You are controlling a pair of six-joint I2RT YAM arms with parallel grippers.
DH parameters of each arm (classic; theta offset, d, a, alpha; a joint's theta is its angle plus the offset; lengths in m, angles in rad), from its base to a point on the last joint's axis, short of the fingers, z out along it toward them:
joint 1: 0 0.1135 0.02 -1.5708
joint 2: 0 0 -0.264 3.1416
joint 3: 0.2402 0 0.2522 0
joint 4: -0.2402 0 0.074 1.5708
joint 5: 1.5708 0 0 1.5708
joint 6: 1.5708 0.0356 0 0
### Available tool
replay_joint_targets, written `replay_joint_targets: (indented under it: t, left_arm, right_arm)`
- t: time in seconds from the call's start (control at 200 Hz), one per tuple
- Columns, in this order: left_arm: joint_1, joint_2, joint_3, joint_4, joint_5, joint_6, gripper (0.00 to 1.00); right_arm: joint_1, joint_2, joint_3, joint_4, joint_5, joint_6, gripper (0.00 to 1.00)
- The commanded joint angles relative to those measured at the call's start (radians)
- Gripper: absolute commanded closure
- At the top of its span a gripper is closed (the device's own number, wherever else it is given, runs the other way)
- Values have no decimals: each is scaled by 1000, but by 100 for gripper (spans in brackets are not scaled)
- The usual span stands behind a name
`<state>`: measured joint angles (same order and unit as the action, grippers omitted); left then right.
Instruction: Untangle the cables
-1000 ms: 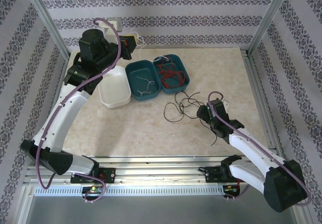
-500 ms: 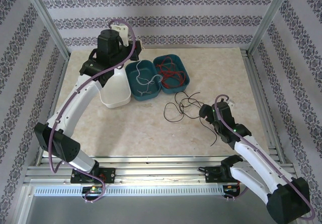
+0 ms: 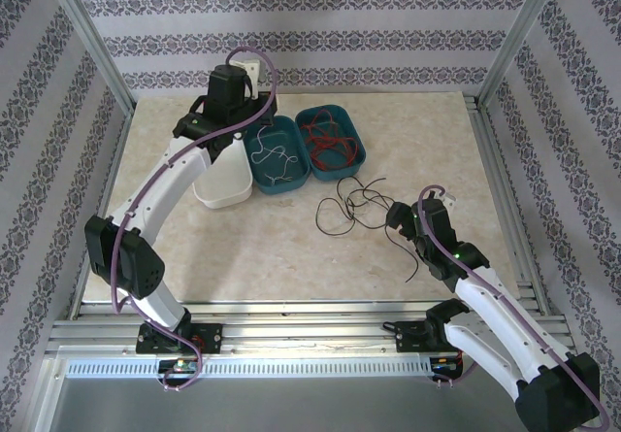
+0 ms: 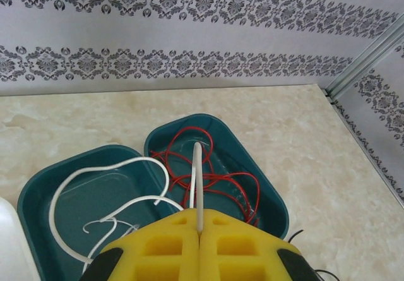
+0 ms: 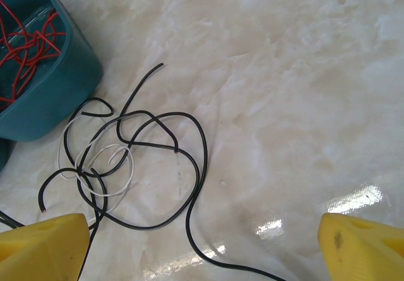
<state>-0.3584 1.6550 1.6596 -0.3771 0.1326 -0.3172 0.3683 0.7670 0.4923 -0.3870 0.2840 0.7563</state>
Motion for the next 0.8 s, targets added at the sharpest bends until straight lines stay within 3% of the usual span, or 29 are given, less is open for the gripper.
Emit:
replay_joint_targets:
  t: [0.0,0.35,0.795]
  left_arm:
    - [22,3,-12,-20,-29,16,100]
    - [30,80,-21,-51,-38,11,100]
    - [31,315,68,-156,59,-20,100]
  right_arm:
    - [-11,-11,0,-18,30,-8,6]
    - [-11,-19,2,-23,28,-6,4]
    - [-12,-56,10,-50,38,-9,3]
